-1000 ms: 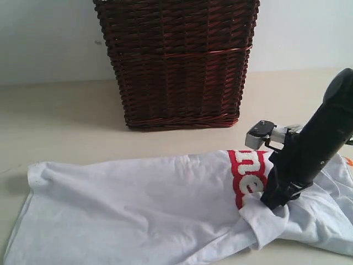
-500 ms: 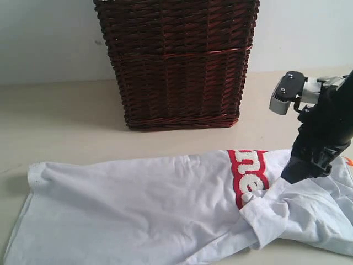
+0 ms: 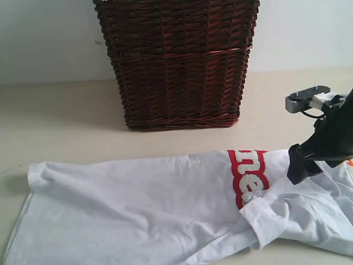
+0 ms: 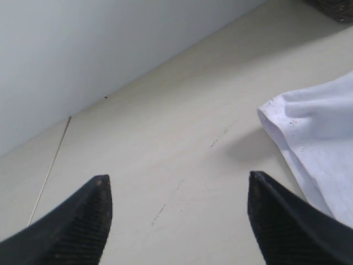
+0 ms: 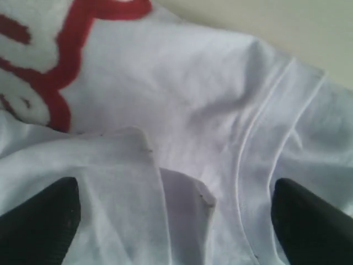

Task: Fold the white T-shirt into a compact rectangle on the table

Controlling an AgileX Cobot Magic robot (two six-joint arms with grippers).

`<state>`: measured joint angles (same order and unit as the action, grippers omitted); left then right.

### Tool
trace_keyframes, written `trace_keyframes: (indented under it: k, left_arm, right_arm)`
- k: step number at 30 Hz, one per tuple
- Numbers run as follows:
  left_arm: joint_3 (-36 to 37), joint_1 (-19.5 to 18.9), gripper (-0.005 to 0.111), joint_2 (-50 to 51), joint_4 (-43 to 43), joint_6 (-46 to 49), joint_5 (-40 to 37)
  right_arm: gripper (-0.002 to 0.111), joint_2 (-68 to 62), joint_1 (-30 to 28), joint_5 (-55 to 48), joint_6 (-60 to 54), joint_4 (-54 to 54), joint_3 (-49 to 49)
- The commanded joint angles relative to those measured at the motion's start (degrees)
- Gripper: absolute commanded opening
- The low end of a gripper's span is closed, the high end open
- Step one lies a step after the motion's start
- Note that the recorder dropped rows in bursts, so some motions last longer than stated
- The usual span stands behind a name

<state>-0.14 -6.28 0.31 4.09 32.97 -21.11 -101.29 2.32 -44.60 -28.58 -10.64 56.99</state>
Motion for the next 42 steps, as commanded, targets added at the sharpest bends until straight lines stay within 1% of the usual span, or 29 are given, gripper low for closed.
trace_keyframes:
  k: [1,8,13,17,21,24,26,31,37,42]
  left_arm:
    - [0.1,0.2,0.067,-0.3,0.1,0.0,0.2]
    - [0.1,0.2,0.067,-0.3,0.1,0.0,0.2]
    - [0.1,0.2,0.067,-0.3,0.1,0.0,0.2]
    - [0.1,0.2,0.067,-0.3,0.1,0.0,0.2]
    - [0.1,0.2,0.067,-0.3,0.1,0.0,0.2]
    - [0.1,0.2,0.067,-0.3,0.1,0.0,0.2]
    - [0.1,0.2,0.067,-0.3,0.1,0.0,0.2]
    - [0.1,0.2,0.067,-0.3,0.1,0.0,0.2]
    - [0.1,0.2,0.067,-0.3,0.1,0.0,0.2]
    - [0.1,0.2,0.067,-0.3,0.1,0.0,0.2]
  right_arm:
    - [0.089,-2.3,-1.5,0.0,1.2,0.2,-0.1]
    - [0.089,-2.3,-1.5,0.0,-0.9,0.5,-0.1]
    - [0.089,2.5,-1.5,2.2,-0.9,0.1,-0.1]
    - [0.089,7.4,-1.5,7.0,-1.5,0.8,-0.1]
    - [0.089,10.9,-1.5,15.8,-1.5,0.0,-0.1]
    - [0.09,11.9,-1.5,17.6,-1.4,1.8,-0.1]
    - [0.092,11.6,-1.5,16.1,-1.1,2.6,-0.1]
    - [0.102,10.5,-1.5,11.0,1.6,9.0,-0.1]
    - [0.102,7.5,-1.5,0.6,3.2,8.4,-0.1]
    - [0.102,-0.1,-1.5,-2.4,3.4,7.6,-0.1]
